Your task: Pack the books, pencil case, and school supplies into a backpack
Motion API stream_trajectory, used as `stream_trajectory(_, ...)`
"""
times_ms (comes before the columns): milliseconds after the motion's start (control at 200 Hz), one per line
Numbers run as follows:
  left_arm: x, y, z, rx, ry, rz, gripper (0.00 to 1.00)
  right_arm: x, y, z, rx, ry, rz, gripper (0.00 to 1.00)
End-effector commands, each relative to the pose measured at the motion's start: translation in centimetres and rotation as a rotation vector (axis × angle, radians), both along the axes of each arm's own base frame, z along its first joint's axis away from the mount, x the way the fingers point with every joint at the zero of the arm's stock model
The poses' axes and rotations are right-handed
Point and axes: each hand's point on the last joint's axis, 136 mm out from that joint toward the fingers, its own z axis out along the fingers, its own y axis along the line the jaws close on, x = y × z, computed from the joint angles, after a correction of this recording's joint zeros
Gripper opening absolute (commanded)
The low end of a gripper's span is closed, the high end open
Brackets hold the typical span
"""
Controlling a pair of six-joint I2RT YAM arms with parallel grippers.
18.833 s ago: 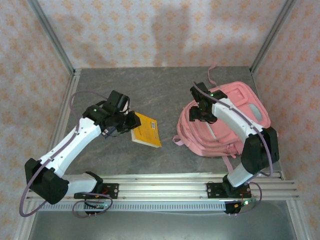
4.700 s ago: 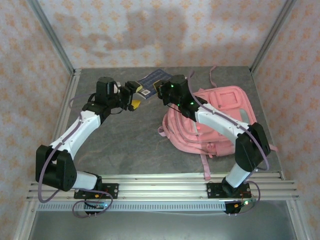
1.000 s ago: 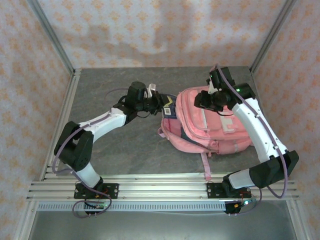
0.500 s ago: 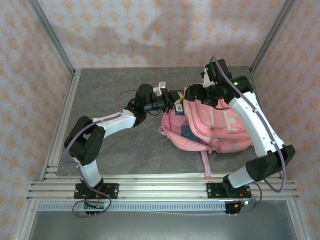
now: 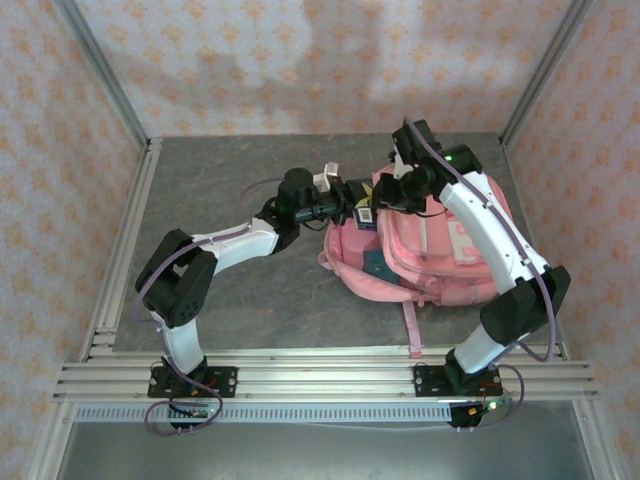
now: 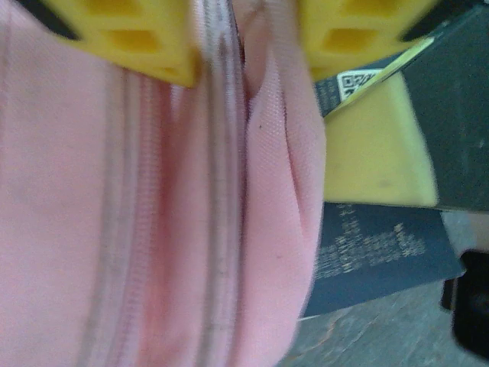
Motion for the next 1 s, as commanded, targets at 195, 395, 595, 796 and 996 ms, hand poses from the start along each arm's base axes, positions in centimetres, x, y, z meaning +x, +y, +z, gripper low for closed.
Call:
stream_trajectory(195,-2.6,0.6,3.7,0.116,-0.185,-0.083,0.0,0.2,-3.4,4.0,-0.154,-0.164,-0.022,0.0)
stream_trajectory(395,-3.9,4.4,-1.1,0.385,-0.14,-0.122,0.0,0.0,-5.4,7.8,-0.215,-0.297,-0.047,0.0)
stream_trajectory(595,-5.1,5.1,-2.7,0.405,-0.124,-0.178,0.0,-1.0,-4.9,10.0,-0.159,-0.358,-0.003,0.0)
stream_trajectory(796,-4.4,3.4,-0.5,0.296,-0.165,-0.199,0.0,-1.5,-4.4,11.4,-0.094,-0.401,0.008,0.0)
stream_trajectory(996,-3.7,2.6,1.9,0.248,-0.182,-0.19,0.0,-1.4,-4.6,11.4,-0.093,-0.395,-0.004,0.0)
